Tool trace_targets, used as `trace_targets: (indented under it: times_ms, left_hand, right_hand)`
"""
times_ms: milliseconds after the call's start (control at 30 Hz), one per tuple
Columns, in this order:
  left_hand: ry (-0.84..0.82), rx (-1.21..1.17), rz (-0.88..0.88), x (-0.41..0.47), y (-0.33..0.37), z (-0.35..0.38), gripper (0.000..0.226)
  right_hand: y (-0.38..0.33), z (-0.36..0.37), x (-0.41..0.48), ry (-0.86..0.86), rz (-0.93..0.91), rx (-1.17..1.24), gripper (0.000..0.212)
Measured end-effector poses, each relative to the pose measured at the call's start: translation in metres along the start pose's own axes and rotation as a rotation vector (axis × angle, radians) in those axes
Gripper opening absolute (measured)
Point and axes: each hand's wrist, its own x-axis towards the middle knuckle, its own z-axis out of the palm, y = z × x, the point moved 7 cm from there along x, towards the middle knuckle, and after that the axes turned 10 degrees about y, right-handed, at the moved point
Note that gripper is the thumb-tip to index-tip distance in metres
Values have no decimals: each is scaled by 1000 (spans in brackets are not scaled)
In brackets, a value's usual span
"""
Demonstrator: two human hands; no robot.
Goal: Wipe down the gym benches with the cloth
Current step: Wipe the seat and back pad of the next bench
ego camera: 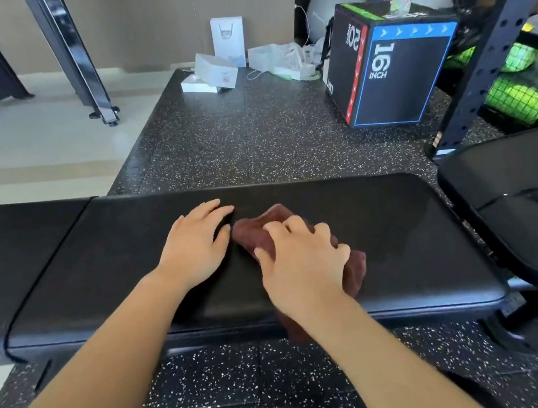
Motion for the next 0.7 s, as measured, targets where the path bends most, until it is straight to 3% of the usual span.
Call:
trace_targets:
  times_ms: [133,267,433,567,700]
  left_hand:
    - [102,-59,-9,-37,-6,-12,37]
    - [164,-71,-9,-34,0,-18,33]
    - [145,-65,-28,-35,-1,-20,33]
    - [158,-35,-18,-34,3,-20,32]
    - [155,-27,-39,-35,6,-20,32]
  right_hand:
    - [-11,-13,-40,178,-32,-20,23]
    - [-8,-1,-30,91,25,-15,28]
    - [1,-12,-40,162,-47,7,28]
    - [54,-32,-45,293,13,-58,27]
    - [115,-42,-28,217,136,-129,30]
